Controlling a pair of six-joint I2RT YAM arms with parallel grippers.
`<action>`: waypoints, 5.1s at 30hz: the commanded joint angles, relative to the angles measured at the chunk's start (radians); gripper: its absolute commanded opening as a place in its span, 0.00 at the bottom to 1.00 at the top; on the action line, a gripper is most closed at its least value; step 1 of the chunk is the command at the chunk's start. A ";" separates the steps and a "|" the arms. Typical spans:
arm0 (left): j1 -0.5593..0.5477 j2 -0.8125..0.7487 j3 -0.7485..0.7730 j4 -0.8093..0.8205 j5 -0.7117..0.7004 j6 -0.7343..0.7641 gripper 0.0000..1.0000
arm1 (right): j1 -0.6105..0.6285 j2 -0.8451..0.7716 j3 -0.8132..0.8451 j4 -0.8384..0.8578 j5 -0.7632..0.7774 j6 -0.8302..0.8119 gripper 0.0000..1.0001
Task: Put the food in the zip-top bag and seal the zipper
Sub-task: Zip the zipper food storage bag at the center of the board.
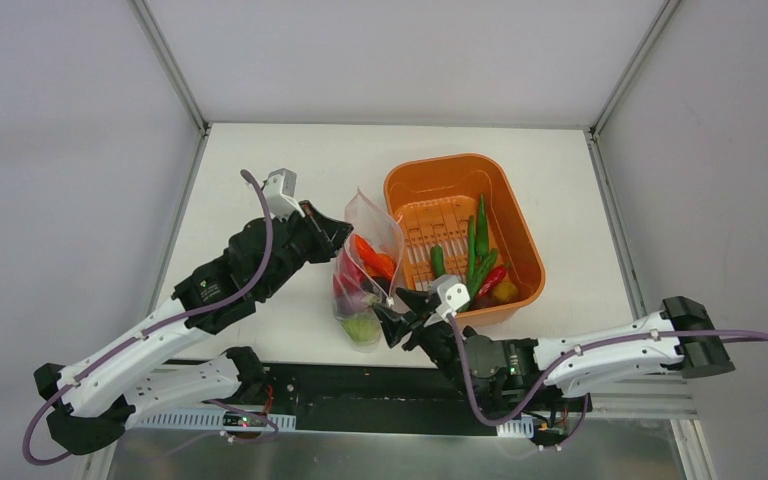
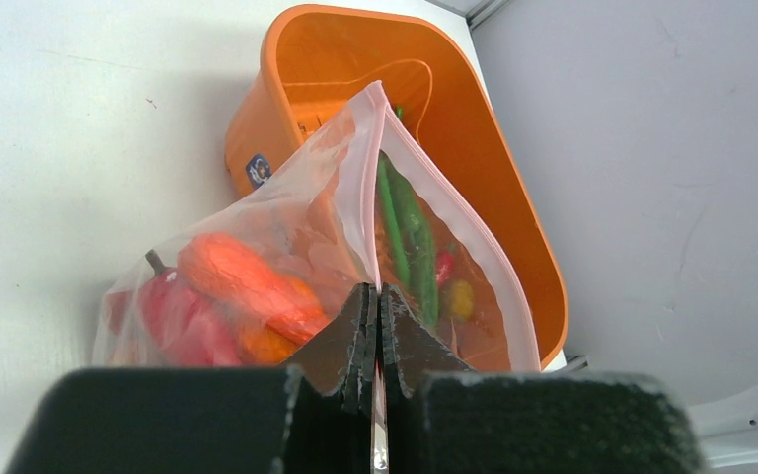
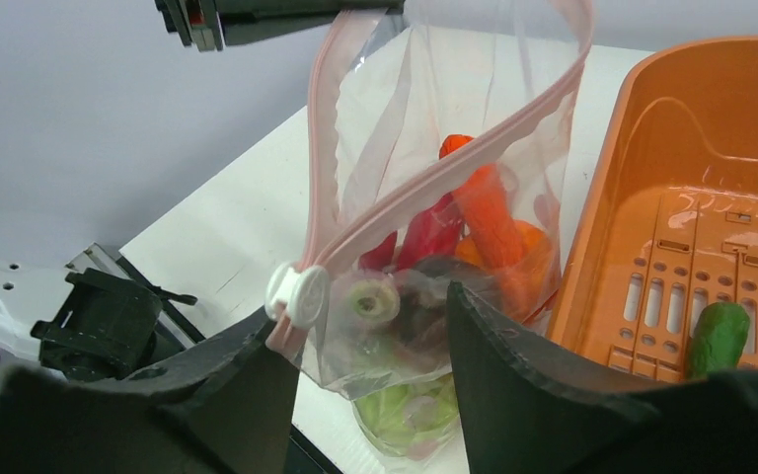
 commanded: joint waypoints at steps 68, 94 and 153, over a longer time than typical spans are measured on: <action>-0.198 0.243 0.346 -0.248 0.688 1.379 0.98 | -0.597 -0.281 -0.050 -0.211 -1.035 0.190 0.00; -0.241 0.261 0.303 -0.159 0.672 1.355 0.38 | -0.598 -0.268 -0.063 -0.171 -1.031 0.196 0.00; -0.241 0.299 0.337 -0.212 0.618 1.356 0.00 | -0.596 -0.332 -0.113 -0.019 -1.082 -0.073 0.00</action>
